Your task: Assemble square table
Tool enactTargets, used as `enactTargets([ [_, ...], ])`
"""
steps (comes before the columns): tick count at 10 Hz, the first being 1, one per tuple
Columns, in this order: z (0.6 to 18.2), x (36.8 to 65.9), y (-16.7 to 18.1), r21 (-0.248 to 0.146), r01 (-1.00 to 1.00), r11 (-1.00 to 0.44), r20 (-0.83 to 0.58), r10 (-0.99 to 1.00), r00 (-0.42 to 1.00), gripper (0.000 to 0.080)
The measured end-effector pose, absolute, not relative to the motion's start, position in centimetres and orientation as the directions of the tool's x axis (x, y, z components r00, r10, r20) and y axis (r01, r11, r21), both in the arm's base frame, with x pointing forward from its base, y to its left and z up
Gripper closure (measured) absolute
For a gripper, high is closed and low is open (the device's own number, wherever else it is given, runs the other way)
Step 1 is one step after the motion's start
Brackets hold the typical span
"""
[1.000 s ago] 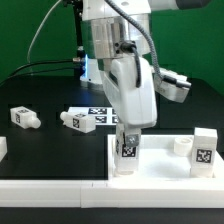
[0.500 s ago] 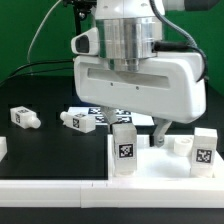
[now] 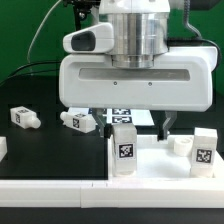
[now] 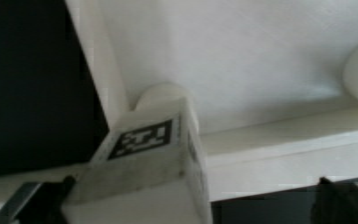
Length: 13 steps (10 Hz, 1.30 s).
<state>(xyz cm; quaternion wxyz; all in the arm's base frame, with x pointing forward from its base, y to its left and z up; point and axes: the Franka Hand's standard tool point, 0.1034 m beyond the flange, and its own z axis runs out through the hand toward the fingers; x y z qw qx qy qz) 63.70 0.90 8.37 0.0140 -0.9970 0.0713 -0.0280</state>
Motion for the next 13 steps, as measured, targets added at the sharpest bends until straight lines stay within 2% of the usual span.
enactTargets([
  [1,8.31,63.64,0.82,-0.031,-0.132,-0.991,0.053,-0.134,0.99,0.0235],
  [2,8.3,63.64,0.82,-0.033,-0.15,-0.988,0.052,-0.152,0.987,0.0235],
  [3,8.29,63.64,0.85,-0.038,-0.212,-0.977,0.05,-0.213,0.976,0.0395],
  [4,8.25,63.6,0.55,-0.038,-0.306,-0.951,0.046,-0.308,0.95,0.0504],
  [7,8.03,63.39,0.55,-0.047,-0.62,-0.783,0.041,-0.622,0.782,0.0506],
  [9,7.91,63.36,0.49,-0.075,-0.878,-0.473,-0.002,-0.88,0.474,0.051],
  [11,7.88,63.42,0.68,-0.096,-0.981,-0.17,-0.078,-0.981,0.177,0.051],
  [13,7.84,63.41,0.48,-0.099,-0.987,-0.123,-0.096,-0.987,0.132,0.0509],
])
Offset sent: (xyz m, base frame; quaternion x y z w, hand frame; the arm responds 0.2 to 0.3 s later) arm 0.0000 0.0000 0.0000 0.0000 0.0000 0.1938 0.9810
